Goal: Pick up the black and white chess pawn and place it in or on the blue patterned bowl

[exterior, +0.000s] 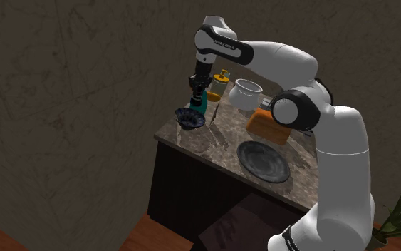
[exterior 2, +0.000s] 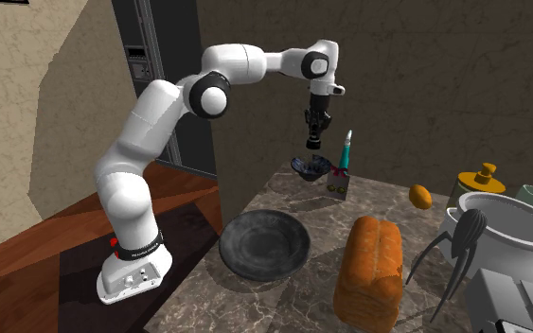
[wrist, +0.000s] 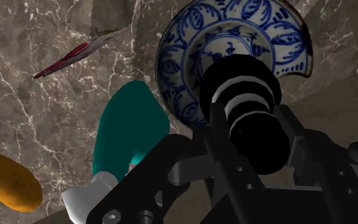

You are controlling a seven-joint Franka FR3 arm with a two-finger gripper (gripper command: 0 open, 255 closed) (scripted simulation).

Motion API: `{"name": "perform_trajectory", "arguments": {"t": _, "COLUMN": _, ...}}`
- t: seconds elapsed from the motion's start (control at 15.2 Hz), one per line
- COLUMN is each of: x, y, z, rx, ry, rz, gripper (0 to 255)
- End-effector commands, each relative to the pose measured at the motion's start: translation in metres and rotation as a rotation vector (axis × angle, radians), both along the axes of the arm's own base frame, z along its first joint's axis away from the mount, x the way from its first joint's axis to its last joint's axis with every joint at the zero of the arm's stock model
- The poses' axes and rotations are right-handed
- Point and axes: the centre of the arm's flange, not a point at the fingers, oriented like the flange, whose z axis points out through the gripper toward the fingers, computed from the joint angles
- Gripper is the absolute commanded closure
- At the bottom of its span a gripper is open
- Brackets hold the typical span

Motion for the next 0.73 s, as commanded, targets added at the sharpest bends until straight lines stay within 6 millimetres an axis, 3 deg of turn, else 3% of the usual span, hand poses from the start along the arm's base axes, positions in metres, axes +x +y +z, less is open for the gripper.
{"name": "perform_trajectory", "arguments": {"t": 0.0, "x": 0.007, "y": 0.005, "z": -0.004, "rx": 0.001, "ry": 0.0, "rz": 0.0, "gripper": 255}}
{"name": "perform_trajectory", "arguments": {"t": 0.66, "x": 0.007, "y": 0.005, "z": -0.057, "rx": 0.001, "ry": 0.0, "rz": 0.0, "gripper": 255}}
